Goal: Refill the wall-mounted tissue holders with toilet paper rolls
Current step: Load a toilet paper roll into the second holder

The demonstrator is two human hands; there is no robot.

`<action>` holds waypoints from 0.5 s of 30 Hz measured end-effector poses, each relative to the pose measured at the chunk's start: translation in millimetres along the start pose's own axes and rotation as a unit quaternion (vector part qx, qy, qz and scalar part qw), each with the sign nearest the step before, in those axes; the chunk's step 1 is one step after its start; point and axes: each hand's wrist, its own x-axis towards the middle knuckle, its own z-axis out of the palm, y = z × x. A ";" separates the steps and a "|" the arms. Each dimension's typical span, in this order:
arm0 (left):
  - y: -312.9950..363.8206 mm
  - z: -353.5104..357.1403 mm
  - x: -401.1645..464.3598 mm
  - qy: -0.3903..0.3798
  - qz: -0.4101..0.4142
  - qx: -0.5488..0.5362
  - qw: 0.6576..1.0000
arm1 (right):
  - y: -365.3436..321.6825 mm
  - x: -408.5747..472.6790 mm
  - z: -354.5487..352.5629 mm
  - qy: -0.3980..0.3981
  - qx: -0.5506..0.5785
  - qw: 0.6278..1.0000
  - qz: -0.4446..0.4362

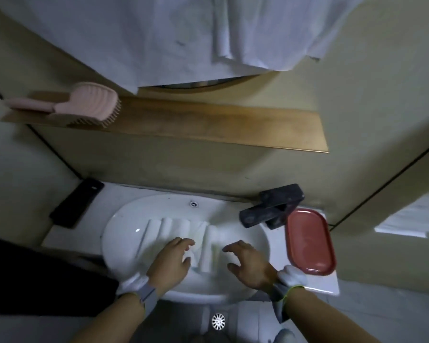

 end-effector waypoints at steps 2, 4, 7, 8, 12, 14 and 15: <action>-29.0 -14.7 -4.9 -0.001 -0.042 0.017 0.999 | -12.7 8.7 11.9 -0.020 -0.024 0.999 -0.005; -54.4 -28.7 -8.4 -0.002 -0.083 0.031 0.996 | -25.1 17.1 25.5 -0.031 -0.050 0.998 -0.006; -79.7 -36.2 -5.2 -0.014 -0.148 0.010 0.989 | -36.0 23.5 43.5 -0.040 -0.095 0.994 -0.019; -85.4 -36.8 -0.7 -0.025 -0.165 0.004 0.986 | -37.9 27.4 48.1 -0.039 -0.116 0.992 -0.029; -91.0 -32.7 17.2 -0.060 -0.210 -0.028 0.976 | -40.9 34.4 54.4 -0.042 -0.179 0.982 -0.039; -94.6 -28.5 27.1 -0.076 -0.228 -0.041 0.970 | -42.9 40.8 55.2 -0.070 -0.206 0.976 -0.031; -96.4 -25.3 31.2 -0.083 -0.236 -0.042 0.967 | -44.7 42.1 54.6 -0.085 -0.210 0.974 -0.018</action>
